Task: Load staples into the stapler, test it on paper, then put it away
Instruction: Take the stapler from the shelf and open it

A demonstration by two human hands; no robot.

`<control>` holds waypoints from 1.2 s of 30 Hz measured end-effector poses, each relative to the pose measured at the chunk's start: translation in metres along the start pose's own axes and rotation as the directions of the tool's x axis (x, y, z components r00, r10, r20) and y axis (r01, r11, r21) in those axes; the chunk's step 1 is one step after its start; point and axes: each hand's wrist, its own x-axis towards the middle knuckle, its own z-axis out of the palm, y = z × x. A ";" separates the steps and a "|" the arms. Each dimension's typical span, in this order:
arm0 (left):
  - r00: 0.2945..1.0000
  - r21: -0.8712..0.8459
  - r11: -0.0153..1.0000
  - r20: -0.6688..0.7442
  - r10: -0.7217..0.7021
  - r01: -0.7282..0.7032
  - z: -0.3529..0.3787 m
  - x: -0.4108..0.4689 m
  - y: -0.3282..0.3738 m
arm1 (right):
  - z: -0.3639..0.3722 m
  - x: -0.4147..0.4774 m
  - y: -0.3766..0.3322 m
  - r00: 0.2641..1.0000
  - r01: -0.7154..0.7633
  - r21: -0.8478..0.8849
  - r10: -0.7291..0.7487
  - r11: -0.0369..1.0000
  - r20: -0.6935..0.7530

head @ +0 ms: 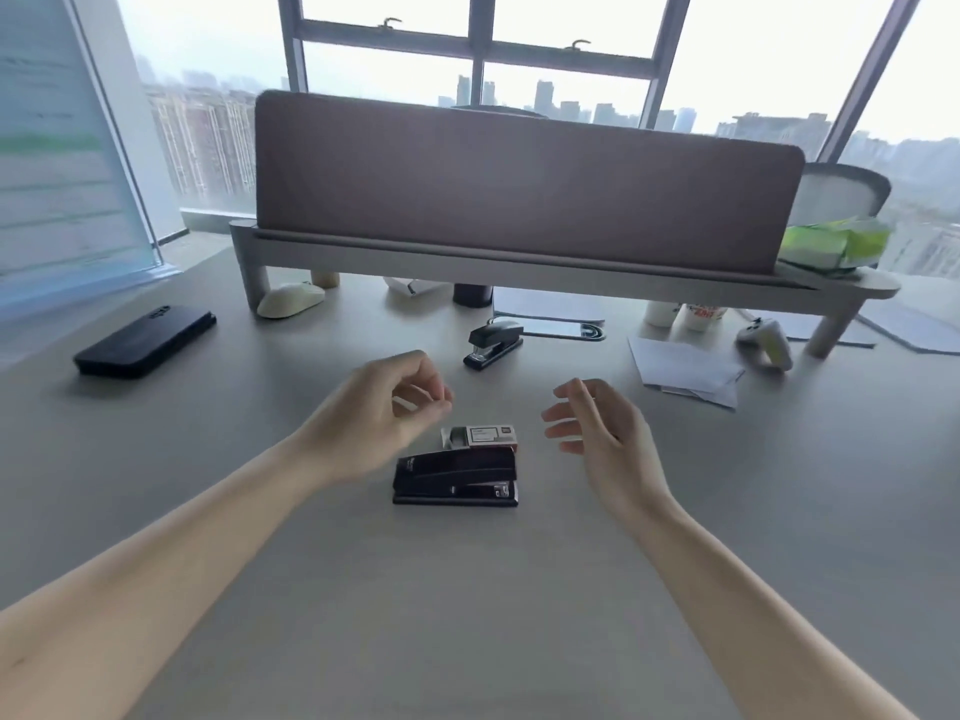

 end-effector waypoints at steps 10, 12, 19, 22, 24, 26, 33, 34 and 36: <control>0.973 0.287 0.951 0.225 0.047 -0.112 0.017 -0.017 -0.013 | 0.006 -0.001 0.034 0.998 -0.057 0.039 0.058 0.998 -0.024; 0.972 0.292 0.948 0.227 0.060 -0.127 0.017 -0.015 -0.011 | 0.006 0.000 0.033 0.997 -0.065 0.055 0.067 0.996 -0.026; 0.988 0.067 0.995 0.142 0.062 -0.072 0.000 -0.006 -0.001 | 0.008 0.010 0.029 0.996 -0.089 0.114 0.090 0.990 -0.004; 0.997 0.004 0.998 0.056 0.059 -0.060 -0.012 0.007 -0.004 | 0.013 0.019 0.025 0.996 -0.083 0.139 0.085 0.987 -0.009; 0.999 -0.004 0.999 0.012 0.041 -0.041 -0.019 0.019 -0.009 | 0.018 0.026 0.021 0.996 -0.085 0.153 0.088 0.985 -0.010; 1.000 -0.019 1.000 -0.017 0.004 -0.004 -0.023 0.034 -0.016 | 0.024 0.033 0.019 0.995 -0.093 0.169 0.095 0.981 -0.005; 0.981 0.064 0.995 -0.182 -0.065 0.078 -0.024 0.091 -0.035 | 0.040 0.052 0.029 0.993 -0.112 0.179 0.115 0.977 -0.005; 0.974 0.092 0.991 -0.212 -0.076 0.097 -0.023 0.100 -0.037 | 0.041 0.052 0.032 0.994 -0.108 0.181 0.112 0.978 -0.014; 0.956 0.150 0.978 -0.274 -0.100 0.146 -0.020 0.116 -0.039 | 0.043 0.053 0.036 0.995 -0.088 0.179 0.095 0.980 -0.028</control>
